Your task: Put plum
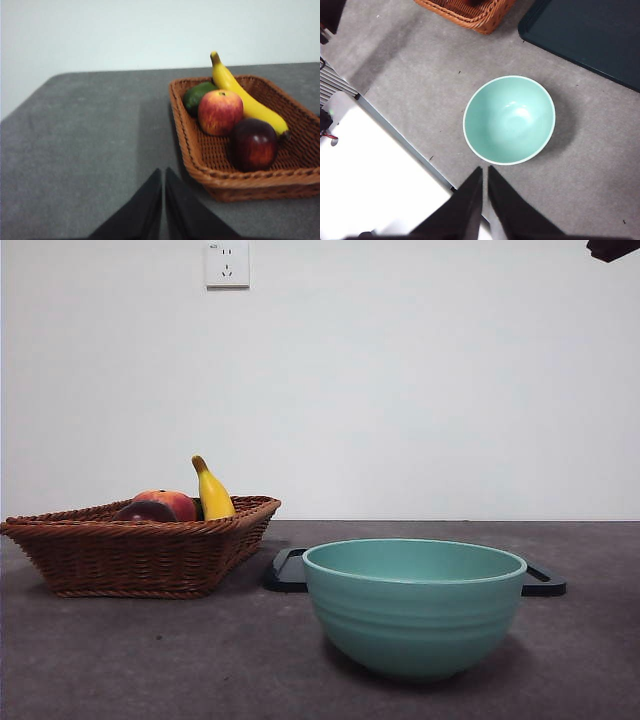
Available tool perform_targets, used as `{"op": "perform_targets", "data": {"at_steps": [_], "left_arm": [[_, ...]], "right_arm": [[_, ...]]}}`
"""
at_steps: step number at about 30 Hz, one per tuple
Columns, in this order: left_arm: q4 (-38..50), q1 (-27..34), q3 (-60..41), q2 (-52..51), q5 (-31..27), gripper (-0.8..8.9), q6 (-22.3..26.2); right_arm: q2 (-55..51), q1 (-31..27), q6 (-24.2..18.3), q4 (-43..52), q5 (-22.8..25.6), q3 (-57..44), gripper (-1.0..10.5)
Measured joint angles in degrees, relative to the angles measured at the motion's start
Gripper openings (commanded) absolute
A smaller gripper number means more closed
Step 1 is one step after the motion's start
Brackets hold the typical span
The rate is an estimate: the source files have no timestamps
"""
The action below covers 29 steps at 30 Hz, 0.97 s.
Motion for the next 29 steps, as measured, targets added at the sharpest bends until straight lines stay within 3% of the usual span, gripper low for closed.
{"op": "perform_targets", "data": {"at_steps": [29], "left_arm": [[-2.73,0.00,-0.07,0.02,-1.66,0.09,-1.68]], "right_arm": [[-0.02,0.00,0.00,0.02,0.00,0.00,0.1]]}}
